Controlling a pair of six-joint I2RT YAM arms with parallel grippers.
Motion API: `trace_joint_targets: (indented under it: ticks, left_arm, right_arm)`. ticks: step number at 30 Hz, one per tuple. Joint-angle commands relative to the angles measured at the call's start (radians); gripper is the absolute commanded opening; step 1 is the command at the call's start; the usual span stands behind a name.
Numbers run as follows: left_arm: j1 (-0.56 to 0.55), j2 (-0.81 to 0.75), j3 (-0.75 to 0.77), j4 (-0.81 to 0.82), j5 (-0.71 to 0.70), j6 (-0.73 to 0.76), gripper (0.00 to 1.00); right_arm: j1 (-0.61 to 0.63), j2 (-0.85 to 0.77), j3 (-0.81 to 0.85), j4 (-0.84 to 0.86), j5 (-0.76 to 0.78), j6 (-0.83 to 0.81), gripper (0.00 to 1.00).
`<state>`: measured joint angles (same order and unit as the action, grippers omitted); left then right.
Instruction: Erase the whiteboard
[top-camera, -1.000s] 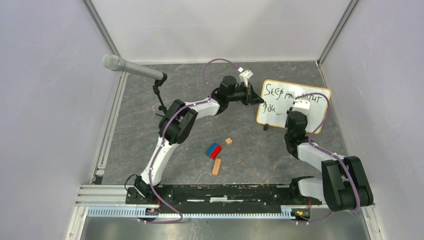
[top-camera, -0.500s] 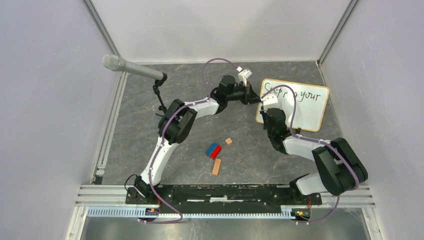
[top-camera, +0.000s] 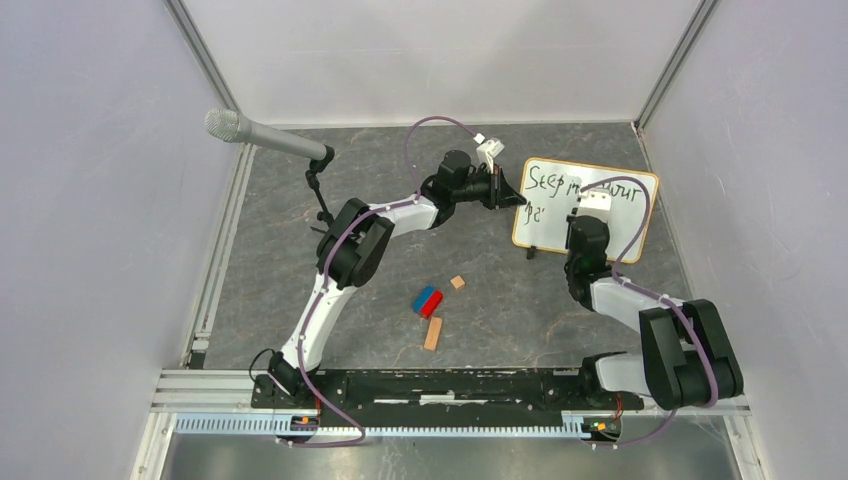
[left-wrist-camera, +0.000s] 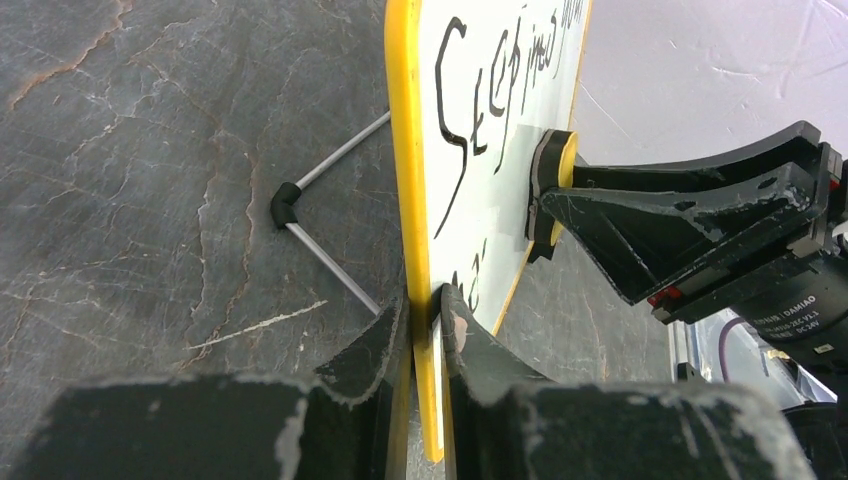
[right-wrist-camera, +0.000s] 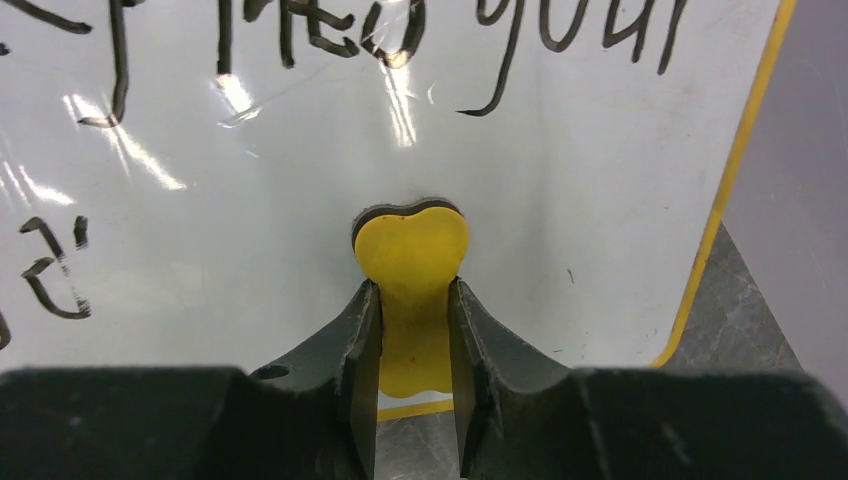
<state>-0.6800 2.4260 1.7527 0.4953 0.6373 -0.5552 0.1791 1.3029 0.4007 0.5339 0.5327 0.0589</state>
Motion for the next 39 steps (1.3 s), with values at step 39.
trace_joint_targets:
  ticks: [39]
  left_arm:
    - [-0.022,-0.041,0.025,-0.103,-0.008,0.124,0.02]
  right_arm:
    - [0.092,0.198,0.285,-0.209,-0.409,-0.181,0.07]
